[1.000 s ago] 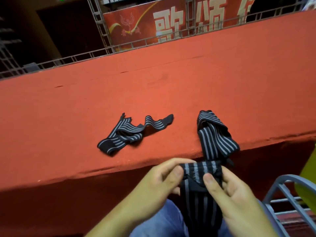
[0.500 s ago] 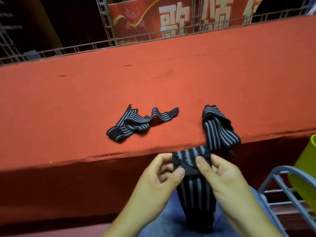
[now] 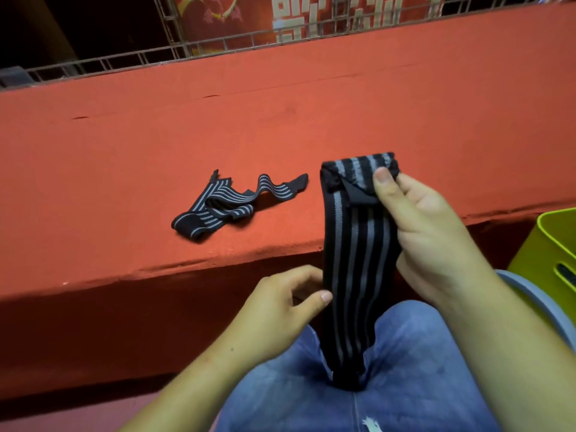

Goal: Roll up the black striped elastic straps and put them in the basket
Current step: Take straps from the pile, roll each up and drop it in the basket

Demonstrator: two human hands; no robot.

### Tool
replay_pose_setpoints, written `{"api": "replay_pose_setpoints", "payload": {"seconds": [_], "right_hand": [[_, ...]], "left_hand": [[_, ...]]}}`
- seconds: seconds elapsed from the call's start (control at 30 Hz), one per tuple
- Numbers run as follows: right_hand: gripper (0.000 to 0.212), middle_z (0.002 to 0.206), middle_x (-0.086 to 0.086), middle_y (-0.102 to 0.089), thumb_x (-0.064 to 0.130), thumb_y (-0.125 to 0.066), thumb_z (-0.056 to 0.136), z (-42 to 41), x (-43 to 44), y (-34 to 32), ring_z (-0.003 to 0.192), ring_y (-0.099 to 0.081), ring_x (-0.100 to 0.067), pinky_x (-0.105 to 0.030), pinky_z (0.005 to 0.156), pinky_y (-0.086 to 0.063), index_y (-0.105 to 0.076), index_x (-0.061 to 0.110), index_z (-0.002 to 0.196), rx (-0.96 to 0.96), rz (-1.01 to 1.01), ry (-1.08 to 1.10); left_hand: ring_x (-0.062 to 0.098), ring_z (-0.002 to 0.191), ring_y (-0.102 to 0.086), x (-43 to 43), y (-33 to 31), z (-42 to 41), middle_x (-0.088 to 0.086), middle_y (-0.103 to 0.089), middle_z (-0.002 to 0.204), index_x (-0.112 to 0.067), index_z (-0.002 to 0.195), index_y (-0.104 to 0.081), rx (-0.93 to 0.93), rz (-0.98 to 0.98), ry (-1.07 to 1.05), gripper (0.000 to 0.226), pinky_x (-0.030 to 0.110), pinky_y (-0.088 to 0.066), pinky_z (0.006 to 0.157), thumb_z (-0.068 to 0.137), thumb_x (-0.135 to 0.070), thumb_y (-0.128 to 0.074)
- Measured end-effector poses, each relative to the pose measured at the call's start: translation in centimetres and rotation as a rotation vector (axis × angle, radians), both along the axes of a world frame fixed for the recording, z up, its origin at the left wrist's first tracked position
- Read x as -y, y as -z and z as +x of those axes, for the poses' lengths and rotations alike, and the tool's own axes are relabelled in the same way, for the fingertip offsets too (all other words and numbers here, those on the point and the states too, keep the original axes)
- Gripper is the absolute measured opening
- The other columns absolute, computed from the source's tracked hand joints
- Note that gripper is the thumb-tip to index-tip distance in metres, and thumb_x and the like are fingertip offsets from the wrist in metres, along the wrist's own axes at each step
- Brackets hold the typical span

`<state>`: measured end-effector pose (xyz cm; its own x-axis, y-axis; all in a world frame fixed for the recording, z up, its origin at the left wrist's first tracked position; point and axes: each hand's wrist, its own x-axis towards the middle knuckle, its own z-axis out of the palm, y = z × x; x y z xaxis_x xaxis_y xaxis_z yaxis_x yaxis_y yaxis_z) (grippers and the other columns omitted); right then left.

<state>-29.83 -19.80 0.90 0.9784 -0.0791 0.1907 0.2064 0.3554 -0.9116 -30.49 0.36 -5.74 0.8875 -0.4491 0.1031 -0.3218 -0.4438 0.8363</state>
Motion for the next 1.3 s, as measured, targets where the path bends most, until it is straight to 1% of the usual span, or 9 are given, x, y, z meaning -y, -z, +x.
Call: {"api": "replay_pose_setpoints", "payload": {"seconds": [0.13, 0.23, 0.4, 0.63, 0.77, 1.0, 1.13, 1.23, 1.3], "right_hand": [[0.036, 0.108, -0.011, -0.080, 0.039, -0.060, 0.095, 0.9, 0.2, -0.1, 0.097, -0.077, -0.021, -0.031, 0.083, -0.061, -0.072, 0.011, 0.116, 0.031, -0.036, -0.006], [0.031, 0.113, -0.010, -0.079, 0.037, -0.061, 0.097, 2.2, 0.6, 0.3, 0.102, -0.076, -0.022, -0.037, 0.091, -0.059, -0.072, 0.015, 0.116, 0.052, -0.063, -0.020], [0.022, 0.125, -0.012, -0.075, 0.026, -0.059, 0.106, 4.5, 1.5, 1.9, 0.121, -0.070, -0.030, -0.050, 0.109, -0.052, -0.069, 0.014, 0.122, 0.127, -0.196, -0.074], [0.019, 0.122, -0.008, -0.075, 0.024, -0.061, 0.106, 6.5, 2.6, 4.3, 0.117, -0.071, -0.024, -0.045, 0.103, -0.056, -0.070, 0.016, 0.122, 0.147, -0.312, -0.089], [0.020, 0.119, -0.012, -0.076, 0.023, -0.064, 0.105, 7.2, 3.5, 5.0, 0.113, -0.072, -0.021, -0.044, 0.100, -0.058, -0.072, 0.014, 0.121, 0.090, -0.260, -0.064], [0.014, 0.096, -0.002, -0.082, 0.027, -0.066, 0.101, 6.8, 4.9, 6.7, 0.093, -0.079, -0.015, -0.024, 0.076, -0.059, -0.077, 0.019, 0.101, -0.134, -0.232, -0.162], [0.023, 0.097, -0.011, -0.082, 0.032, -0.070, 0.094, 6.2, 4.1, 7.9, 0.095, -0.080, -0.026, -0.038, 0.083, -0.064, -0.077, 0.012, 0.103, -0.155, -0.189, -0.100], [0.037, 0.097, -0.022, -0.079, 0.044, -0.074, 0.089, 5.5, 3.1, 8.8, 0.098, -0.075, -0.045, -0.064, 0.090, -0.058, -0.077, 0.010, 0.102, -0.178, -0.197, -0.069], [0.042, 0.099, -0.022, -0.079, 0.050, -0.076, 0.091, 5.0, 2.0, 9.5, 0.100, -0.074, -0.046, -0.068, 0.092, -0.056, -0.076, 0.010, 0.104, -0.195, -0.206, -0.077]], "left_hand": [[0.002, 0.088, -0.072, 0.1, 0.3, 1.6, -0.013, -0.078, 0.094, -0.023, 0.101, -0.074, 0.059, 0.013, -0.037, 0.013, 0.031, -0.057, 0.088, 0.098, -0.012, -0.068], [0.003, 0.100, -0.072, 0.1, -0.1, 3.2, -0.012, -0.077, 0.103, -0.022, 0.109, -0.072, 0.079, 0.029, 0.012, 0.018, 0.036, -0.055, 0.096, 0.096, -0.010, -0.069], [0.008, 0.122, -0.064, 1.2, -4.2, 5.2, -0.006, -0.069, 0.133, -0.013, 0.136, -0.056, -0.015, -0.309, 0.118, 0.039, 0.025, -0.051, 0.098, 0.098, -0.019, -0.060], [-0.006, 0.088, -0.067, 3.8, -6.6, 8.1, -0.019, -0.073, 0.092, -0.020, 0.112, -0.067, 0.247, -0.122, -0.058, 0.021, 0.012, -0.049, 0.080, 0.093, -0.022, -0.076], [-0.002, 0.086, -0.069, 5.2, -6.1, 9.0, -0.016, -0.074, 0.092, -0.019, 0.110, -0.069, 0.248, -0.123, -0.107, 0.023, 0.019, -0.052, 0.081, 0.089, -0.022, -0.080], [0.000, 0.091, -0.068, 6.3, -4.7, 9.5, -0.020, -0.072, 0.096, -0.028, 0.107, -0.067, 0.274, -0.095, -0.175, 0.025, 0.027, -0.055, 0.078, 0.088, -0.024, -0.081], [0.000, 0.087, -0.068, 6.2, -3.1, 9.2, -0.008, -0.074, 0.096, -0.022, 0.107, -0.067, 0.249, -0.133, -0.179, 0.025, 0.022, -0.054, 0.079, 0.086, -0.019, -0.082], [-0.003, 0.083, -0.066, 5.4, -2.1, 8.5, -0.016, -0.073, 0.092, -0.024, 0.103, -0.068, 0.217, -0.166, -0.202, 0.025, 0.015, -0.050, 0.076, 0.084, -0.015, -0.082], [-0.004, 0.083, -0.067, 4.4, -1.5, 7.7, -0.019, -0.072, 0.091, -0.024, 0.102, -0.068, 0.197, -0.179, -0.216, 0.026, 0.012, -0.048, 0.076, 0.084, -0.012, -0.082]]}}
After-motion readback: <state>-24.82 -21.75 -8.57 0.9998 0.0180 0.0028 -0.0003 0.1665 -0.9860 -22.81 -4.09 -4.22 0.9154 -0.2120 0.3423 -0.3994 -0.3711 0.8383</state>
